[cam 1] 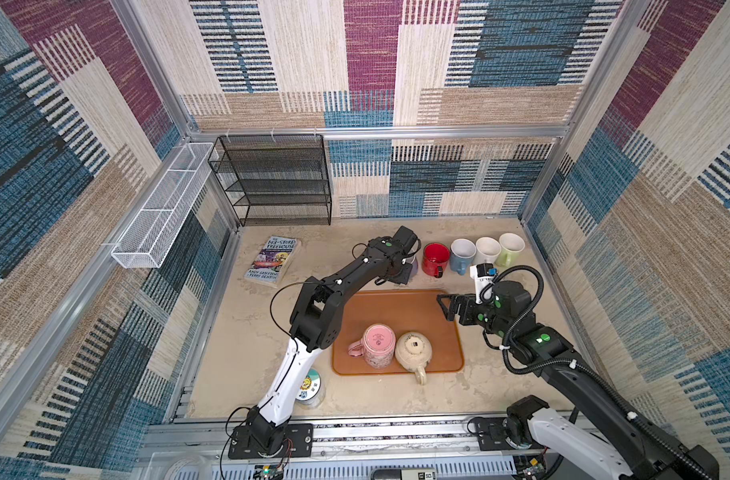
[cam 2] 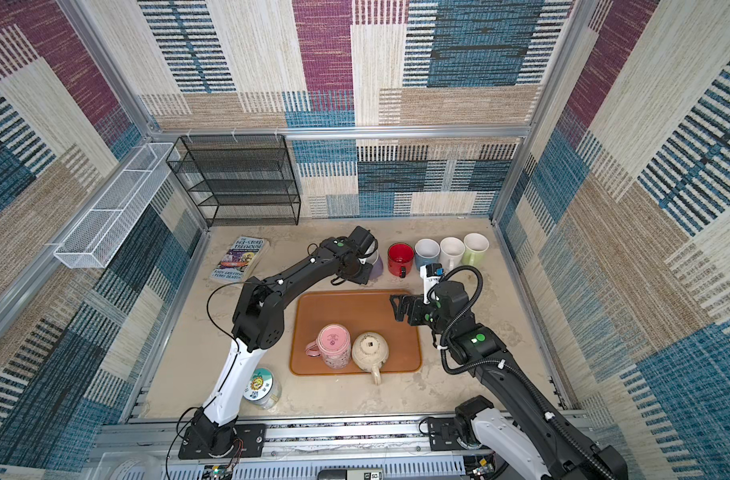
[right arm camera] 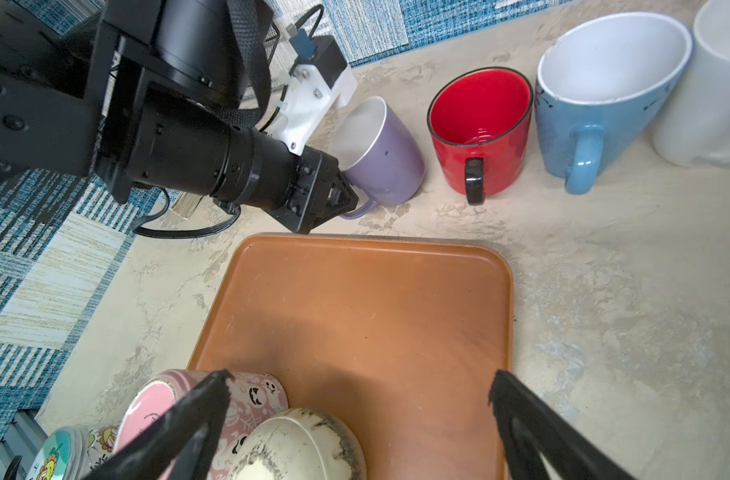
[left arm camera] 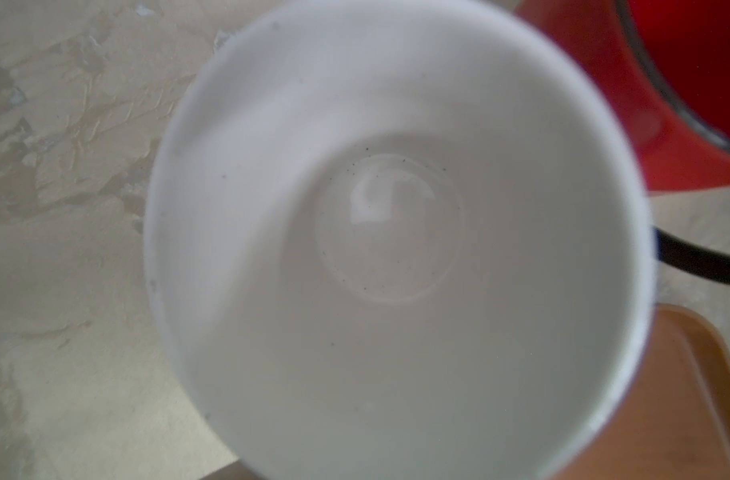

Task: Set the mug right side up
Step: 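Lower the purple mug upright beside the red mug with the left gripper, then open the left gripper and release the purple mug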

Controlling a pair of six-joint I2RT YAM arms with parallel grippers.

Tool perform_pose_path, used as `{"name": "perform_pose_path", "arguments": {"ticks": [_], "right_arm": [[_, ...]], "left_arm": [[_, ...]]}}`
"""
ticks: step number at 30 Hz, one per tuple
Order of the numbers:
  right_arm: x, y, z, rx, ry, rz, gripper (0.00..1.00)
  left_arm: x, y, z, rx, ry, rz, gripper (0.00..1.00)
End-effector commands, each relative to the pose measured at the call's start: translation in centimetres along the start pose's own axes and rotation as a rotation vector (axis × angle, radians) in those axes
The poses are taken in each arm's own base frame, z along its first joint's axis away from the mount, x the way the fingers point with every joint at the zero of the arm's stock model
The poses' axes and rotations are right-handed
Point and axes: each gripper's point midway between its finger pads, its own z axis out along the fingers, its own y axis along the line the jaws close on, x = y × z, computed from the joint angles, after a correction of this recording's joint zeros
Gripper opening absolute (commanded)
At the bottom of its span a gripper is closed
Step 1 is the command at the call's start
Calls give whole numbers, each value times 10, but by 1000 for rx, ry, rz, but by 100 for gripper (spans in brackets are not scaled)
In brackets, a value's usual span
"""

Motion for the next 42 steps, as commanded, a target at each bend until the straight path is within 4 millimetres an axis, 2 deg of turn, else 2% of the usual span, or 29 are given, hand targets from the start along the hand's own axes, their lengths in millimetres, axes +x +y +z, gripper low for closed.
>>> {"name": "perform_pose_path", "arguments": {"ticks": [1,6,12,24,32,36,42], "right_arm": [[-4,4,-2,-16,-22,-14,100],[-4,3,-2,-15,-19,-15,100],[-2,3,-1,-16,-13,-14,100],[-1,3,-3,-19,-14,-14,100],[-2,4,-3,-20,-13,-15,100],[-1,4,-3,-23,-6,-16,100],[2,10,-3,-44,36,-21,100]], "left_arm": [[-5,0,-2,-14,-15,31,5],[-5,-1,-4,-28,-18,35,21],[-7,-5,-7,-21,-24,35,29],[-7,-27,-5,48,-17,27,31],[-9,-32,-5,62,-21,23,33],[-9,-33,-12,77,-22,23,42],[-14,-32,-41,86,-55,32,64]]}}
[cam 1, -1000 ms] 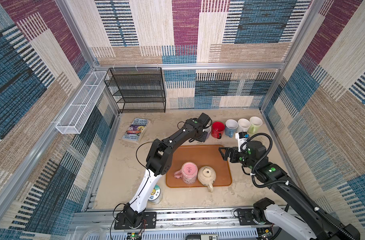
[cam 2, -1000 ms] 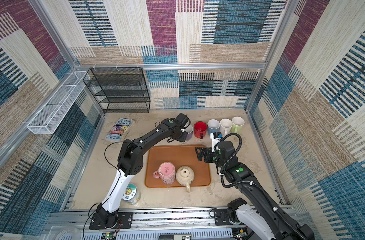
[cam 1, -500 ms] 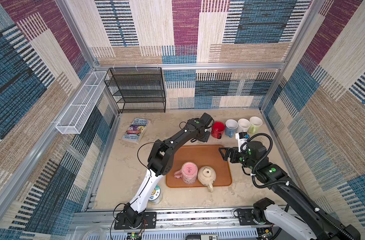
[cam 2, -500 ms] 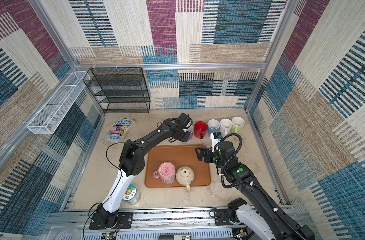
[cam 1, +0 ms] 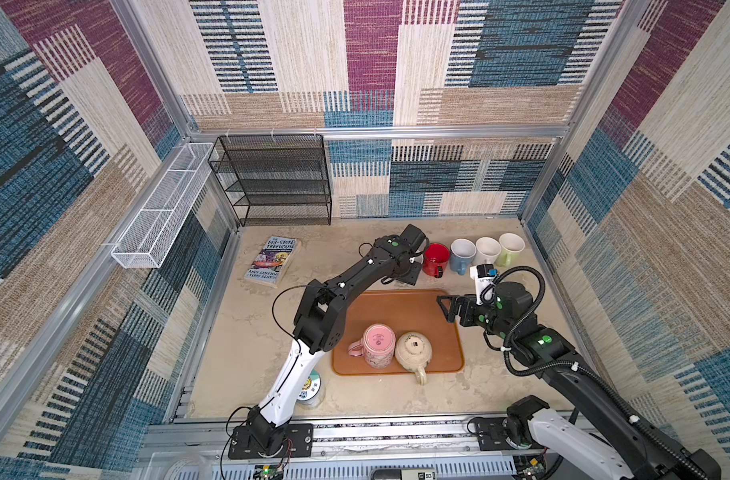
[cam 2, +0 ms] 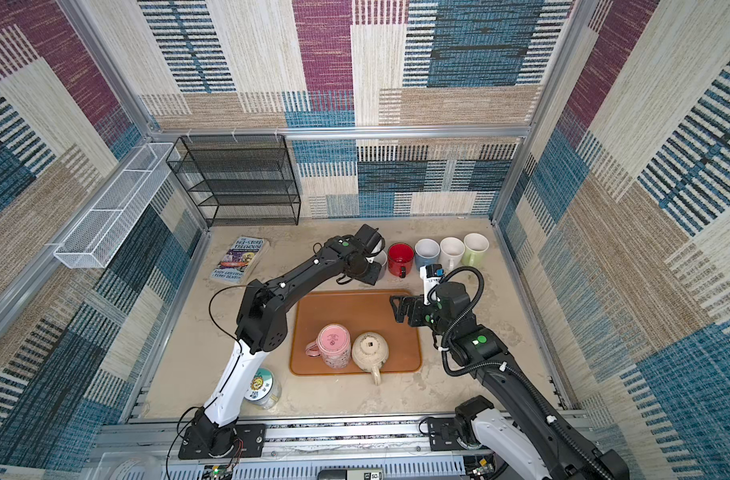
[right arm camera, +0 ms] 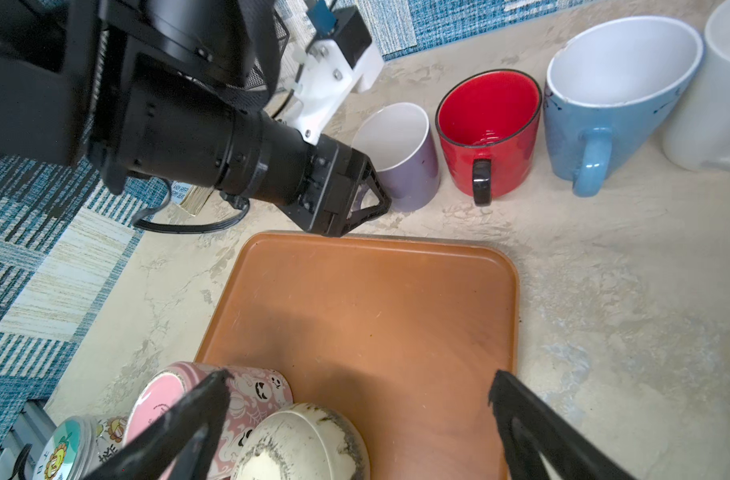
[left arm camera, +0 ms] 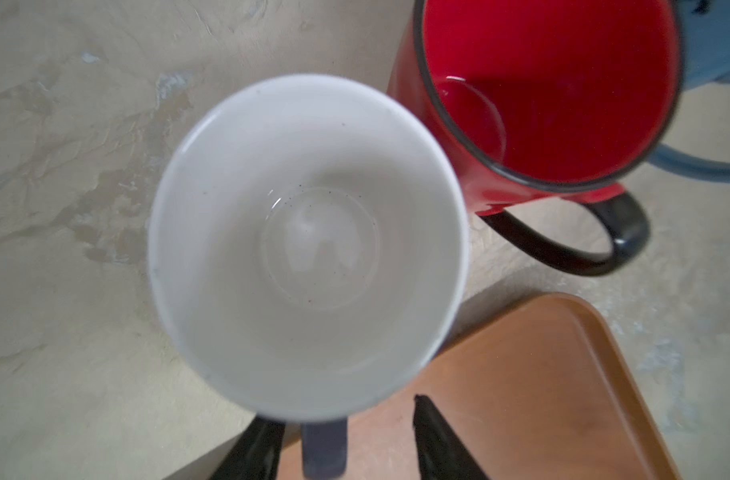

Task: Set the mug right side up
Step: 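Open the left gripper and release the purple mug, then move the right gripper down onto the upside-down cream mug's base while the left gripper withdraws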

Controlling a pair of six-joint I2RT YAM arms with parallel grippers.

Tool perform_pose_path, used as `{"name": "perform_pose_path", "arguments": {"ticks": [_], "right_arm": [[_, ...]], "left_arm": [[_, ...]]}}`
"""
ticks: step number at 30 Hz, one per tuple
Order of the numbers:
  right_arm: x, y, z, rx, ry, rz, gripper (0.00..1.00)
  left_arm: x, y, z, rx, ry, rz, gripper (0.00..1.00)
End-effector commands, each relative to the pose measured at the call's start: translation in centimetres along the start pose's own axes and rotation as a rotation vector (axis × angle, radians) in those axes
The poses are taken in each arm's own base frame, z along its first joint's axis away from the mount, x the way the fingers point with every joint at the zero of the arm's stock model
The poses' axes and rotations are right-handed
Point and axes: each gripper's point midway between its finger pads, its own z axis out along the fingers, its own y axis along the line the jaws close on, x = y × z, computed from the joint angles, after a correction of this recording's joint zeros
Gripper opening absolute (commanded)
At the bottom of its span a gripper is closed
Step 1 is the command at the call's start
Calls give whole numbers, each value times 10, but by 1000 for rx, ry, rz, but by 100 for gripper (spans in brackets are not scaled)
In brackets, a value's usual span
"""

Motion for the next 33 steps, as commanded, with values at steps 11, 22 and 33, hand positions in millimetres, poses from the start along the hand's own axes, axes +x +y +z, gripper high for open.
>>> {"name": "perform_pose_path", "arguments": {"ticks": [11,22,33], "right_arm": [[25,12,6,-26,163,-22,100],[70,33,17,29,299,-74,100],[121,49,11,51,451,-134,99]], "left_arm": [[-15,-1,-88,44,-125,19,99],[16,21,-165,54,-262,14,99],[81,46,-215,47,-274,-7,99]]}}
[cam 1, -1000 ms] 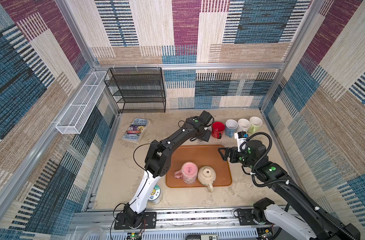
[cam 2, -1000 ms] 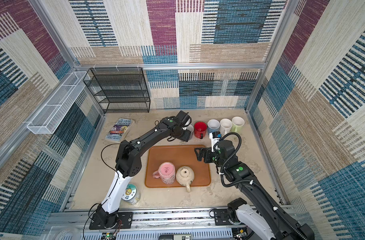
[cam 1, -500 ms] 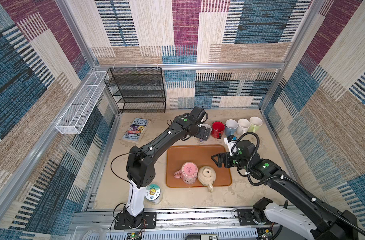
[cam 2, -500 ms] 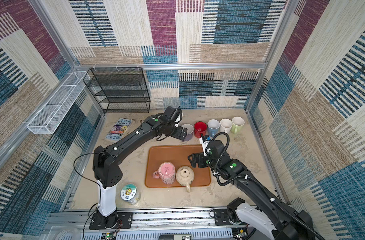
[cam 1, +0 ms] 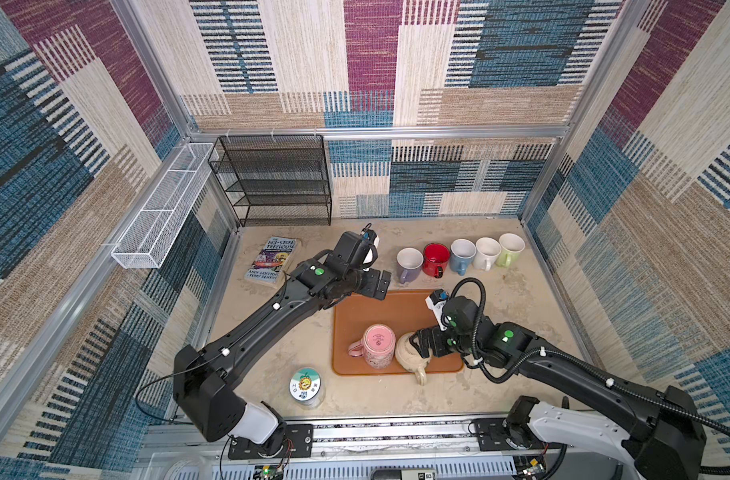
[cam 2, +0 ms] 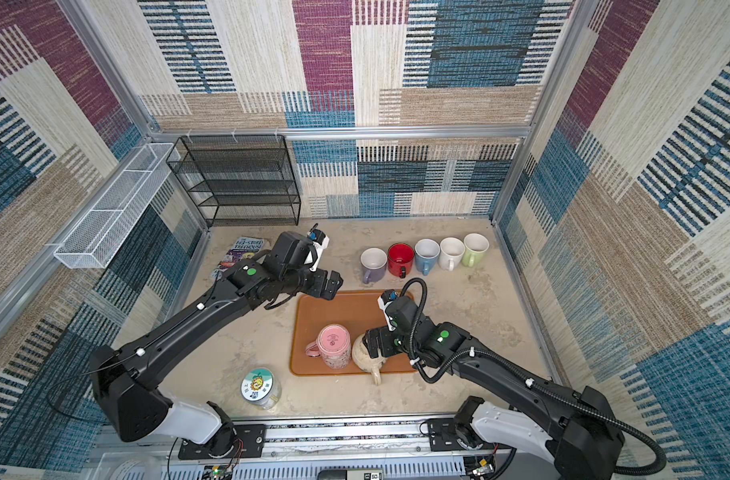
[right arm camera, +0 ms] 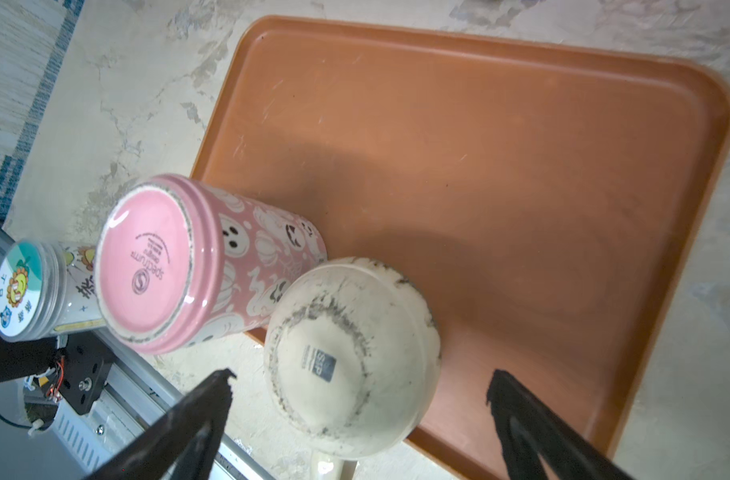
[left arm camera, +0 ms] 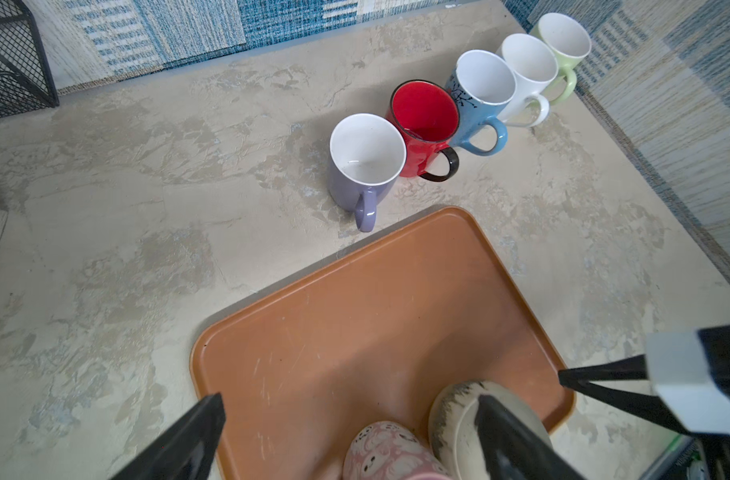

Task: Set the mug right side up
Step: 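Move the right gripper down onto the upside-down cream mug's base while the left gripper withdraws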

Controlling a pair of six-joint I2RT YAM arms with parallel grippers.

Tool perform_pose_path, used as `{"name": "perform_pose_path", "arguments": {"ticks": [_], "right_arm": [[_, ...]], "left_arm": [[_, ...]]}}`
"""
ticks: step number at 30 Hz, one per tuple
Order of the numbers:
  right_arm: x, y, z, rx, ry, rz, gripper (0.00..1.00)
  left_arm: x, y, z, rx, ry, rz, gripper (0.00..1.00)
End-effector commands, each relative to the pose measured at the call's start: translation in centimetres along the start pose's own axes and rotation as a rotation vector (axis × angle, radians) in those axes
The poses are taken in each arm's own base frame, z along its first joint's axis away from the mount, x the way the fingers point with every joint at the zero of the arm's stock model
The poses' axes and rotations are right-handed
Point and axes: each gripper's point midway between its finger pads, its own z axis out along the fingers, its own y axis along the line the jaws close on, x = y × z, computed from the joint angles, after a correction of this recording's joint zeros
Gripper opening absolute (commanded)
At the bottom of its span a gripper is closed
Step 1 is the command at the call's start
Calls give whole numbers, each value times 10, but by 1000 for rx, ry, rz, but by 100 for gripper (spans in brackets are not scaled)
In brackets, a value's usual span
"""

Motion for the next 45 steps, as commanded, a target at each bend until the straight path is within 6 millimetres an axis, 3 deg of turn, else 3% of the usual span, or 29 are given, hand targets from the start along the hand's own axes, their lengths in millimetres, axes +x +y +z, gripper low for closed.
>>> {"name": "perform_pose_path", "arguments": {"ticks": [1,9,15,22,28,35,45], "right_arm": [[11,-4,0,42,26,18,99],[26,4,-4,60,65,28,97],[34,5,-5,68,94,38,92],[50,11,1,89,164,29,81],[65,7,16,128,225,24,64],[67,9,35,143,252,17,44],[56,5,50,207,254,-15,35]], "left_arm": [[11,5,-12,-6,8,18,99],[44,28,-49,-64,-4,22,99],[62,40,-65,-83,-19,19,99],[71,42,-66,-77,-21,24,99],[73,42,-70,-71,-34,22,99],[75,39,-71,-52,-36,20,99],[75,37,-73,-38,-41,23,99]]}}
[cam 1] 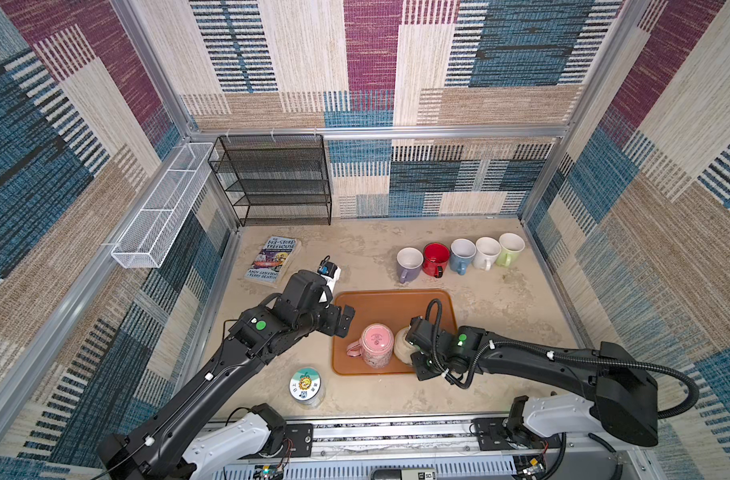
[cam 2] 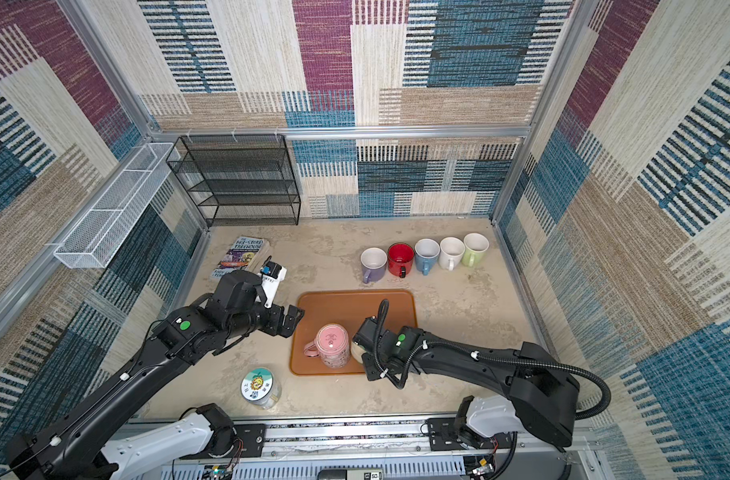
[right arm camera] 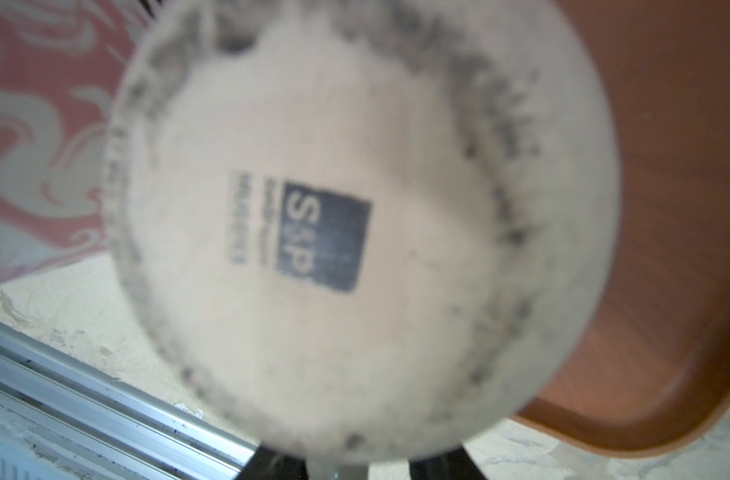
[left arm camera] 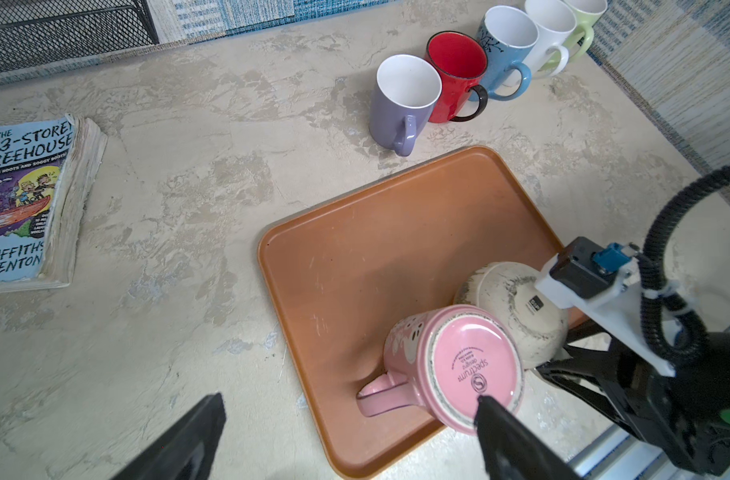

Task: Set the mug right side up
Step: 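Move the right gripper down onto the upside-down cream mug's base while the left gripper withdraws, then lift and tilt the cream mug sideways with the right gripper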

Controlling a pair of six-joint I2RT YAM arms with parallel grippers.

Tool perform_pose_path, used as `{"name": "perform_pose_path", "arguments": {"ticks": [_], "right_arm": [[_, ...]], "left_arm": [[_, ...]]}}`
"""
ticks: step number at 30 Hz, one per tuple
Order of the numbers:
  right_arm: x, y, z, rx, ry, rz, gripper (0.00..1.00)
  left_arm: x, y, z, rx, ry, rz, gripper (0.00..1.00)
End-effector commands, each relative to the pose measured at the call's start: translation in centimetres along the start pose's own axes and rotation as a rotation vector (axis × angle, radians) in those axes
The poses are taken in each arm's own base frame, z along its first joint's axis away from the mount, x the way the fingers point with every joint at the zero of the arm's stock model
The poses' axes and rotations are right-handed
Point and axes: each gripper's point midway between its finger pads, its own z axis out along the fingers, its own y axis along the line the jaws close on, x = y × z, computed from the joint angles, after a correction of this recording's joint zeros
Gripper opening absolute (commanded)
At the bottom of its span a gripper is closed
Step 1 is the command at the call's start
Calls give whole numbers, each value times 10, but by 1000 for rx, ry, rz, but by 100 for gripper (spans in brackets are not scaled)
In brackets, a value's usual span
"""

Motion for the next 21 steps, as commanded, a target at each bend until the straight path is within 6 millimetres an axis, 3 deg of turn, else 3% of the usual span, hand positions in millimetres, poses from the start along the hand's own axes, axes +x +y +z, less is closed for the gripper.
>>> {"name": "perform_pose_path", "arguments": {"ticks": [1,11,21], "right_arm": [[-16,0,2,21,-46,-15,34],[-47,-12,7,22,-83,0,23],[-61,-21,14,33,-84,-19,7]], "left_arm": [[-2,-2,0,14,-12,20,99],[-1,-6,2,36,-2,21,99],[2,-6,6,34,11,21,99]]}}
